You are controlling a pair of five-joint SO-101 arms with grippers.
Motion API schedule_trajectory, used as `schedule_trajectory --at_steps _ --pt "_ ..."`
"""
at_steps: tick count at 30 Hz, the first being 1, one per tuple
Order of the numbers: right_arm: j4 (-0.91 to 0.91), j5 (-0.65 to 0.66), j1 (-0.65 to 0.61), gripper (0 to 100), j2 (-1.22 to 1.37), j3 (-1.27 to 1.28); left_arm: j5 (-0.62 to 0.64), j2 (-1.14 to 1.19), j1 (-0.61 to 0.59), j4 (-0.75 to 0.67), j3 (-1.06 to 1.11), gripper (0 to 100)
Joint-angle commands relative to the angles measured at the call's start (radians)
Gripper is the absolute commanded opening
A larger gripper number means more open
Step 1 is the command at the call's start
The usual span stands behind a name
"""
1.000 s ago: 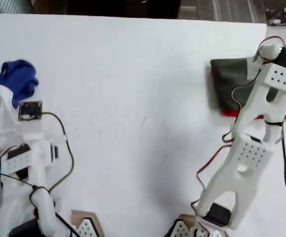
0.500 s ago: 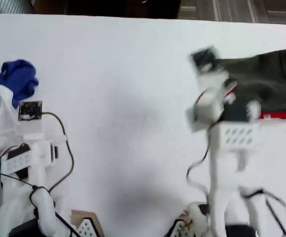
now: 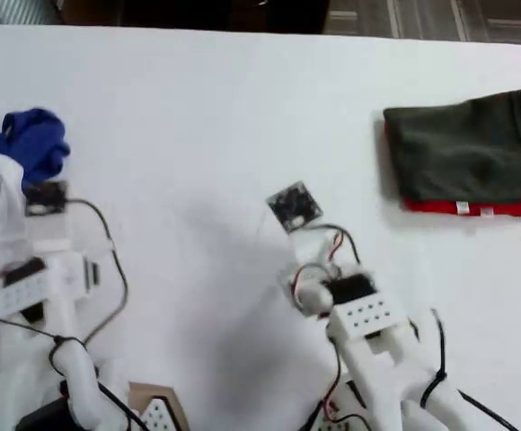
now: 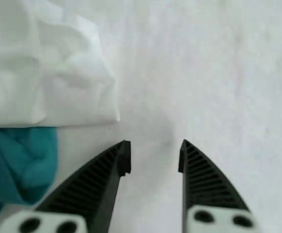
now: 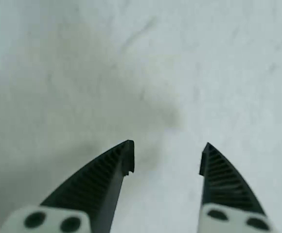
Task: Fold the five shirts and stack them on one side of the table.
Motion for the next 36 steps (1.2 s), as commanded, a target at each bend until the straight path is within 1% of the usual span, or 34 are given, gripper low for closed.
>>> schedule_trajectory --at_steps 1,4,5,7,10,13,15,17,19,23,26,33,35,36 --pt "-0.076 -0.008 -0.012 24.0 0.004 0.017 -0.002 -0.029 -0.106 0.170 -0.220 18" --pt "-0.079 -0.008 -0.012 24.1 0.004 0.017 -0.008 -0.020 -0.238 0.270 -0.421 18" --pt "-0.079 -0.008 -0.012 24.1 0.004 0.017 -0.011 -0.020 -0.282 0.269 -0.473 18" --pt "-0.079 -0.008 -0.013 24.1 0.005 0.017 -0.072 -0.017 -0.350 0.239 -0.556 18" --pt "-0.079 -0.008 -0.013 24.1 0.005 0.017 -0.181 0.040 -0.396 0.193 -0.621 18" --pt "-0.079 -0.008 -0.013 24.1 0.005 0.017 -0.201 0.178 -0.448 0.193 -0.705 19" --pt "-0.079 -0.008 -0.013 24.1 0.005 0.017 -0.198 0.310 -0.488 0.222 -0.789 19" --pt "-0.079 -0.008 -0.013 24.1 0.005 0.017 -0.198 0.453 -0.520 0.295 -0.901 19" --pt "-0.079 -0.008 -0.013 24.1 0.007 0.017 -0.198 0.594 -0.540 0.399 -1.040 19" --pt "-0.079 -0.008 -0.013 24.1 0.007 0.017 -0.199 0.841 -0.548 0.605 -1.325 19" --pt "-0.079 -0.008 -0.013 24.1 0.007 0.017 -0.201 1.005 -0.548 0.706 -1.520 19" --pt "-0.079 -0.008 -0.013 24.1 0.007 0.017 -0.206 1.284 -0.542 0.964 -1.868 18" --pt "-0.079 -0.008 -0.013 24.1 0.007 0.017 -0.206 1.330 -0.548 0.990 -1.929 17" --pt "-0.079 -0.008 -0.013 24.1 0.007 0.017 -0.206 1.343 -0.549 0.991 -1.948 14"
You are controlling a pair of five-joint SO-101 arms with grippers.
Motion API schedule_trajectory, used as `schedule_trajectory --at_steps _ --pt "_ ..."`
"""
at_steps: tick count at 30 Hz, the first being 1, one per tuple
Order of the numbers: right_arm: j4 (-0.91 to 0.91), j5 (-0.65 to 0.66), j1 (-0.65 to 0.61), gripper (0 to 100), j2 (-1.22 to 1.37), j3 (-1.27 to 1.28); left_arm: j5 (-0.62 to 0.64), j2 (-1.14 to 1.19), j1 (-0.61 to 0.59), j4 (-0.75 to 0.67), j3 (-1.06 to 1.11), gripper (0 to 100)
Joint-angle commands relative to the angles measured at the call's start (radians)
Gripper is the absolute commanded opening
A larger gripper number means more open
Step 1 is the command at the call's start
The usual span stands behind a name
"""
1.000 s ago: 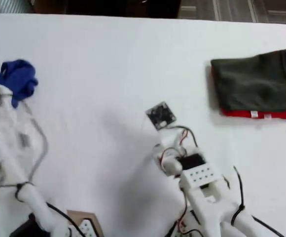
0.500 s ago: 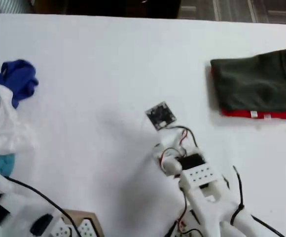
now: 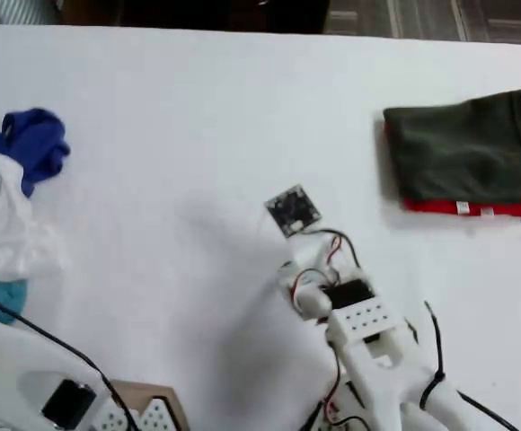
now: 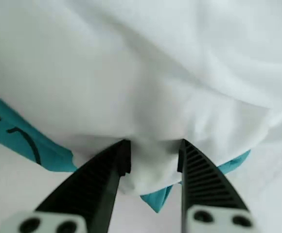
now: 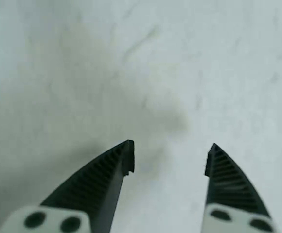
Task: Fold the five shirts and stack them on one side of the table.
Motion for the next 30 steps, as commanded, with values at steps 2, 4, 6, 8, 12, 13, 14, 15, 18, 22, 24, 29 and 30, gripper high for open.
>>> schedule_trajectory --at_steps 2,4,6,8,12,13,14,15,18,22,24,29,30 --pt "-0.019 -0.008 -0.007 24.1 0.005 -0.005 -0.009 0.021 -0.015 0.040 -0.116 1" --pt "-0.019 -0.008 -0.007 24.1 0.005 -0.005 -0.006 0.017 -0.006 0.041 -0.119 4" --pt "-0.019 -0.008 -0.007 24.1 0.005 -0.005 -0.008 -0.006 0.003 0.041 -0.116 2" --pt "-0.019 -0.008 -0.007 24.1 0.005 -0.005 -0.005 -0.046 0.025 0.043 -0.114 2" --pt "-0.021 -0.008 -0.007 24.1 0.007 -0.005 -0.003 -0.187 0.107 0.044 -0.114 2" --pt "-0.021 -0.008 -0.007 24.1 0.007 -0.005 -0.003 -0.235 0.135 0.044 -0.114 2" --pt "-0.027 -0.012 -0.007 24.1 0.007 -0.005 -0.002 -0.287 0.163 0.044 -0.114 2" --pt "-0.041 -0.015 -0.007 24.1 0.010 -0.003 0.002 -0.341 0.192 0.044 -0.114 2" --pt "-0.056 -0.015 -0.004 24.1 0.012 0.002 0.060 -0.514 0.285 0.044 -0.114 2" --pt "-0.056 -0.017 -0.002 24.1 0.012 0.002 0.084 -0.729 0.451 0.043 -0.114 2" --pt "-0.056 -0.017 -0.001 24.1 0.012 0.002 0.086 -0.827 0.549 0.043 -0.114 2" --pt "-0.056 -0.017 -0.001 24.1 0.012 0.002 0.086 -1.016 0.839 0.041 -0.114 2" --pt "-0.056 -0.017 -0.001 24.1 0.012 0.002 0.086 -1.040 0.898 0.041 -0.114 2"
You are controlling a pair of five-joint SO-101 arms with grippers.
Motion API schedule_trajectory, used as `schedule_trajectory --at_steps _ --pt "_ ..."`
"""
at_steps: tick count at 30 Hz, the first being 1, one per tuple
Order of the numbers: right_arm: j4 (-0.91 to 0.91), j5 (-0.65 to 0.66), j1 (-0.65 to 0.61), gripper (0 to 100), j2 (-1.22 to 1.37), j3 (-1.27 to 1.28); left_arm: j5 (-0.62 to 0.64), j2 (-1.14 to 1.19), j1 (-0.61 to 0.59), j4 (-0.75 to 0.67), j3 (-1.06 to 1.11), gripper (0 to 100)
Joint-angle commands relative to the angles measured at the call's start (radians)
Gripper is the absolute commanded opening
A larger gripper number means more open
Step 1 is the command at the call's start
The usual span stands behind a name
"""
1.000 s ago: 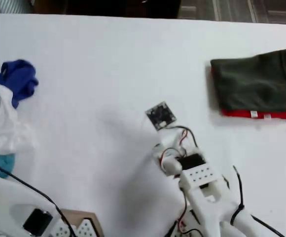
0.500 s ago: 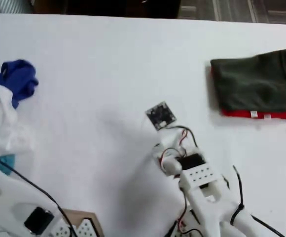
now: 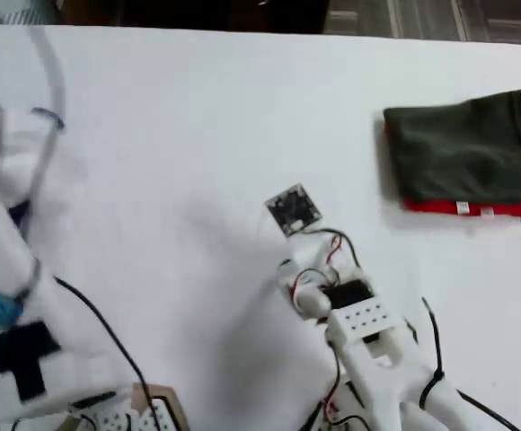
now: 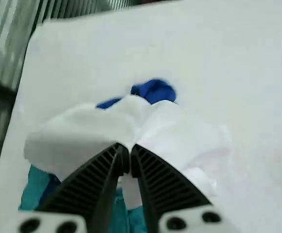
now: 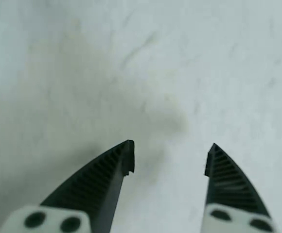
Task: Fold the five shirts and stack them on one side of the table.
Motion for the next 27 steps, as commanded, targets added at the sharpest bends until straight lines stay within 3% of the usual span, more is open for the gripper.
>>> schedule_trajectory --at_steps 1,4,8,10,16,23,27 --pt "-0.019 -0.009 0.001 24.1 0.004 -0.005 0.008 -0.141 0.224 0.015 -0.041 2" --pt "-0.019 -0.009 0.001 24.1 0.004 -0.005 0.009 -0.155 0.348 0.015 -0.041 2" --pt "-0.019 -0.009 -0.001 24.1 0.004 -0.005 0.005 -0.152 0.427 0.014 -0.036 2" --pt "-0.019 -0.009 -0.002 24.1 0.004 -0.005 0.002 -0.152 0.433 0.005 0.015 4" --pt "-0.019 -0.009 -0.004 24.1 0.004 -0.005 0.008 -0.155 0.434 0.002 0.232 25" --pt "-0.018 -0.009 -0.002 24.1 0.004 -0.005 0.002 -0.163 0.430 0.008 0.410 25" --pt "-0.012 -0.009 0.004 24.1 -0.001 -0.005 -0.011 -0.163 0.354 0.009 0.450 25"
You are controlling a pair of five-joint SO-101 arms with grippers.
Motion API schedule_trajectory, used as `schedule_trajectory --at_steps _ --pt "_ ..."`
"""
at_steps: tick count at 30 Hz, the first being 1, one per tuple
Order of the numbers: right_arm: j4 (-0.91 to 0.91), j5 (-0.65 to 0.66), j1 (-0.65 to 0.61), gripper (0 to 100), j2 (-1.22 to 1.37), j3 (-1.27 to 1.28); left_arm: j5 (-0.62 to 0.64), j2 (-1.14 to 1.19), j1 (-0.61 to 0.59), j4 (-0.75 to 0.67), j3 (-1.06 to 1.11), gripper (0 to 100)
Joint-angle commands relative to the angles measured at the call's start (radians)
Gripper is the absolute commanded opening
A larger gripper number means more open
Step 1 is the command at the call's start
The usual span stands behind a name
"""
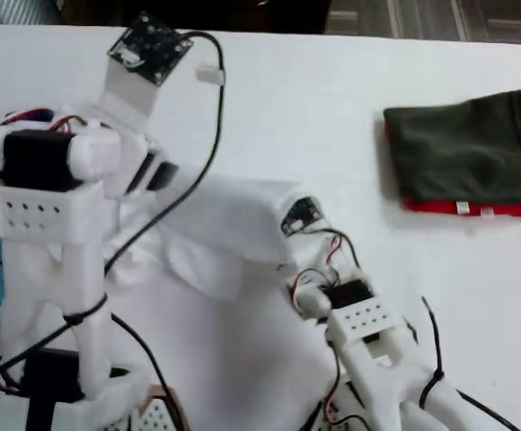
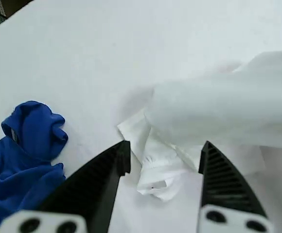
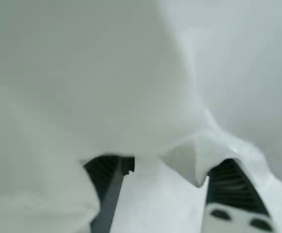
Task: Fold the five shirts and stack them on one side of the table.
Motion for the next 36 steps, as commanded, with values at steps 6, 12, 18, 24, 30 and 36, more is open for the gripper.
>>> schedule_trajectory --at_steps 6,12,18,24,30,36 --pt "0.211 -0.002 0.081 24.1 -0.005 -0.152 -0.166 -0.040 -0.212 0.005 0.096 25" --pt "0.773 0.032 0.110 24.3 0.005 -0.643 -0.169 -0.034 -0.218 -0.002 0.231 25" --pt "1.047 0.348 0.128 24.2 0.001 -0.916 -0.164 -0.037 -0.219 -0.072 0.289 25" --pt "0.911 0.301 0.260 24.1 0.005 -0.895 -0.169 -0.040 -0.229 -0.071 0.283 25" --pt "0.708 0.149 0.219 24.3 0.097 -0.726 -0.170 -0.057 -0.420 -0.077 0.288 25" --pt "0.759 0.152 0.064 24.3 0.410 -0.890 -0.173 -0.052 -0.724 -0.081 0.286 25"
